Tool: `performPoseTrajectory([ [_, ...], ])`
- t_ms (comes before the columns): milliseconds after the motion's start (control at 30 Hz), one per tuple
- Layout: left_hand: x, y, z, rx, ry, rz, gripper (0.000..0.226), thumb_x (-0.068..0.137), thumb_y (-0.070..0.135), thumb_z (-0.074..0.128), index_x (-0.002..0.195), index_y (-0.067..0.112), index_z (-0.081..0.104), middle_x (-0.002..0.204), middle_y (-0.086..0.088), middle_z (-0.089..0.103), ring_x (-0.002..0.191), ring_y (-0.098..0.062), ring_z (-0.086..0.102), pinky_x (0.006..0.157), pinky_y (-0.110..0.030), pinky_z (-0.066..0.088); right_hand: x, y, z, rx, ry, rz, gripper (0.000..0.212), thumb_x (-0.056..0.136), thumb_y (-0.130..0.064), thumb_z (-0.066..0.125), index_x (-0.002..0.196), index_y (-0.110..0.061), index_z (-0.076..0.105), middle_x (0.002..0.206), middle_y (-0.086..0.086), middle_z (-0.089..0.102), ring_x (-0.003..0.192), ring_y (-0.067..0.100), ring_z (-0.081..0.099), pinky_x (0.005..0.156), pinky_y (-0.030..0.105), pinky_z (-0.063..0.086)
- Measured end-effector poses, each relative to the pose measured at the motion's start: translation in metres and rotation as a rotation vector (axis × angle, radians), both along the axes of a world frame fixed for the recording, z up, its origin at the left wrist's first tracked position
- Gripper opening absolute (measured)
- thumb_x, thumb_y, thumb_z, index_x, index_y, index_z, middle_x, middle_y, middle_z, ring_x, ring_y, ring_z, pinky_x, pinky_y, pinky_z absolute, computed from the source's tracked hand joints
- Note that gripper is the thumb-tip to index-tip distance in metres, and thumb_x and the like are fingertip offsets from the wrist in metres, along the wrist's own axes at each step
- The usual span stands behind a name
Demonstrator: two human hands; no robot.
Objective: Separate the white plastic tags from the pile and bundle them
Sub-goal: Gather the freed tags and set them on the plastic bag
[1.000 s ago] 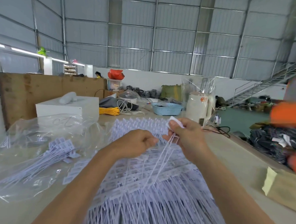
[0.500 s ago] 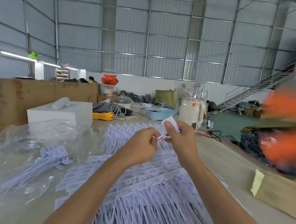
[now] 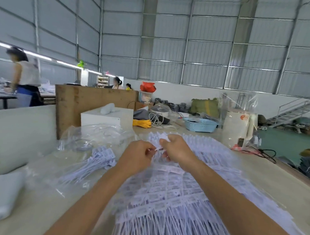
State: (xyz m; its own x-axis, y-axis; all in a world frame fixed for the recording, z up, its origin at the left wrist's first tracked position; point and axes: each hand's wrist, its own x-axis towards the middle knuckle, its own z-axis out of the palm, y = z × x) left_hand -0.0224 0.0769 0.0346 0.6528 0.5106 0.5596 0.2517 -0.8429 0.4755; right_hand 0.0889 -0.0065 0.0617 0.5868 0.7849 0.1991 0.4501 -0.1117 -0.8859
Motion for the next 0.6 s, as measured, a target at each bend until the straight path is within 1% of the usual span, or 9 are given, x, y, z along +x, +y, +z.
performPoseTrajectory([
  [67, -0.023, 0.032, -0.007, 0.003, 0.046, 0.124, 0.02, 0.093, 0.015, 0.056, 0.098, 0.008, 0.074, 0.094, -0.01, 0.071, 0.079, -0.019, 0.059, 0.07, -0.021, 0.039, -0.016, 0.026, -0.005, -0.048, -0.057, 0.095, 0.023, 0.096, -0.027, 0.051, 0.114, -0.013, 0.051, 0.109, 0.013, 0.061, 0.066, 0.013, 0.06, 0.062, 0.027, 0.049],
  [133, -0.046, 0.061, -0.015, -0.031, 0.118, 0.258, 0.021, 0.092, 0.011, 0.053, 0.085, 0.006, 0.073, 0.089, -0.009, 0.07, 0.087, -0.025, 0.063, 0.074, -0.026, 0.046, -0.027, 0.048, -0.012, -0.109, -0.265, 0.147, 0.041, 0.095, -0.03, 0.052, 0.132, -0.012, 0.047, 0.128, 0.01, 0.052, 0.096, 0.021, 0.058, 0.08, 0.031, 0.046],
  [200, -0.067, 0.085, -0.024, -0.034, 0.196, 0.393, 0.028, 0.088, 0.006, 0.049, 0.064, 0.01, 0.062, 0.075, -0.007, 0.06, 0.089, -0.028, 0.062, 0.068, -0.027, 0.041, -0.037, 0.07, -0.017, -0.19, -0.541, 0.154, 0.038, 0.096, -0.031, 0.051, 0.13, -0.013, 0.052, 0.134, 0.014, 0.043, 0.117, 0.028, 0.048, 0.094, 0.032, 0.041],
  [233, -0.074, 0.095, -0.027, -0.026, 0.232, 0.447, 0.028, 0.087, 0.004, 0.048, 0.061, 0.011, 0.058, 0.073, -0.006, 0.056, 0.09, -0.028, 0.061, 0.067, -0.027, 0.038, -0.041, 0.079, -0.02, -0.231, -0.639, 0.147, 0.035, 0.096, -0.032, 0.05, 0.126, -0.015, 0.056, 0.135, 0.015, 0.039, 0.122, 0.03, 0.042, 0.099, 0.034, 0.039],
  [333, -0.081, 0.118, -0.036, 0.013, 0.333, 0.515, 0.023, 0.088, 0.002, 0.046, 0.082, 0.006, 0.068, 0.083, -0.007, 0.06, 0.096, -0.024, 0.062, 0.068, -0.024, 0.041, -0.043, 0.1, -0.029, -0.408, -0.722, 0.117, 0.032, 0.097, -0.033, 0.044, 0.122, -0.023, 0.062, 0.133, 0.014, 0.033, 0.126, 0.032, 0.031, 0.105, 0.044, 0.035],
  [433, -0.079, 0.132, -0.043, 0.03, 0.435, 0.509, 0.027, 0.092, 0.004, 0.043, 0.103, 0.002, 0.068, 0.106, -0.011, 0.067, 0.104, -0.02, 0.061, 0.081, -0.023, 0.045, -0.033, 0.116, -0.039, -0.6, -0.731, 0.064, 0.037, 0.096, -0.036, 0.047, 0.13, -0.025, 0.054, 0.141, 0.014, 0.029, 0.132, 0.034, 0.023, 0.109, 0.05, 0.028],
  [467, -0.077, 0.137, -0.044, 0.026, 0.457, 0.498, 0.027, 0.091, 0.004, 0.044, 0.102, 0.003, 0.069, 0.106, -0.01, 0.067, 0.103, -0.02, 0.061, 0.082, -0.023, 0.045, -0.029, 0.119, -0.042, -0.653, -0.733, 0.049, 0.041, 0.095, -0.036, 0.049, 0.133, -0.024, 0.05, 0.144, 0.014, 0.028, 0.133, 0.035, 0.022, 0.11, 0.051, 0.027],
  [533, -0.072, 0.142, -0.049, 0.067, 0.478, 0.454, 0.025, 0.089, 0.004, 0.046, 0.094, 0.003, 0.071, 0.094, -0.012, 0.067, 0.099, -0.024, 0.062, 0.078, -0.025, 0.044, -0.021, 0.123, -0.049, -0.713, -0.713, 0.05, 0.047, 0.093, -0.032, 0.052, 0.137, -0.019, 0.045, 0.145, 0.016, 0.031, 0.133, 0.036, 0.029, 0.108, 0.049, 0.031],
  [600, -0.068, 0.144, -0.056, 0.142, 0.488, 0.415, 0.024, 0.09, 0.013, 0.048, 0.092, 0.006, 0.071, 0.084, -0.01, 0.063, 0.096, -0.026, 0.061, 0.076, -0.029, 0.043, -0.017, 0.126, -0.055, -0.703, -0.656, 0.085, 0.039, 0.091, -0.022, 0.052, 0.128, -0.008, 0.051, 0.132, 0.015, 0.047, 0.121, 0.034, 0.046, 0.099, 0.039, 0.042],
])
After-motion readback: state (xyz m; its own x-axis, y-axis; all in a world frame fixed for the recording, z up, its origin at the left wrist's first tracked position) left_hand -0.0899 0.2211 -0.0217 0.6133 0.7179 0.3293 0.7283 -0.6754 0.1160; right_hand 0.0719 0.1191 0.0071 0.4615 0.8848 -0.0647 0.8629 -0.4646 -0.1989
